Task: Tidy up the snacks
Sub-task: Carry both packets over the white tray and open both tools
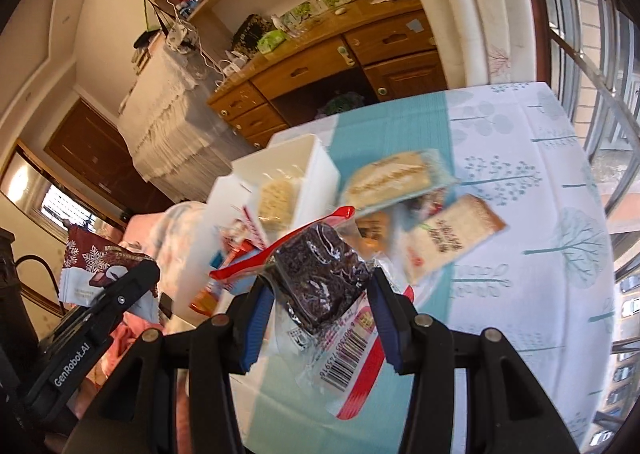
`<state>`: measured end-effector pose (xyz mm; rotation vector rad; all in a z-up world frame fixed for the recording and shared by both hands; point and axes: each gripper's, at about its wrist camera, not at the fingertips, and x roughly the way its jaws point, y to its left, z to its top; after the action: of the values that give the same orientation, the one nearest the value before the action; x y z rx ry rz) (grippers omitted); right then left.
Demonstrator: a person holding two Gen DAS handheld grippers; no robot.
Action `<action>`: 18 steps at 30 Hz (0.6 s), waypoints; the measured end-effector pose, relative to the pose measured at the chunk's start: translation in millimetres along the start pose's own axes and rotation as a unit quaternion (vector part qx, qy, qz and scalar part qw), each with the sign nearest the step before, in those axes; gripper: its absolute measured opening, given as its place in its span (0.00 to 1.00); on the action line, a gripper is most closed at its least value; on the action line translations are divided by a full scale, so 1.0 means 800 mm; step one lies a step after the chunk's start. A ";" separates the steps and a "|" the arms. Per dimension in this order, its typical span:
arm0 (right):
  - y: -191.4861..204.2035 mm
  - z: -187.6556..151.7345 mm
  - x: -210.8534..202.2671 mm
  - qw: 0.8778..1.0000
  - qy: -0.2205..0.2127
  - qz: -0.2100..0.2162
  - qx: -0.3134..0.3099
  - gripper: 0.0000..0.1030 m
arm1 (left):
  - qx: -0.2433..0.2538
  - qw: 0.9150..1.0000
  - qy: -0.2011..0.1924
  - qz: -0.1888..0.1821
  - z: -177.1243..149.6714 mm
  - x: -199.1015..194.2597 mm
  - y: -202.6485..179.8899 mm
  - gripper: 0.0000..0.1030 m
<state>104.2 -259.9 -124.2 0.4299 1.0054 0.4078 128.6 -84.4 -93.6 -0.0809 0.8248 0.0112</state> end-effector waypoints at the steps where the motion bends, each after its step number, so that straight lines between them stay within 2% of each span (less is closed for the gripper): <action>1: 0.006 0.002 0.003 1.000 -0.001 0.005 0.005 0.46 | 0.001 1.000 -0.001 0.001 0.003 -0.001 0.006 0.13; 9: 0.058 0.010 0.035 0.998 -0.008 0.036 0.041 0.46 | 0.015 1.000 -0.001 -0.011 0.028 0.000 0.070 0.13; 18: 0.105 0.015 0.084 0.995 -0.011 0.062 0.082 0.47 | 0.044 0.997 0.020 -0.061 0.050 0.034 0.129 0.13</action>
<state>135.4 -156.2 -122.4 0.6450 0.9971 0.4326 171.8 21.2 -93.2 -0.0495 0.8590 -0.1427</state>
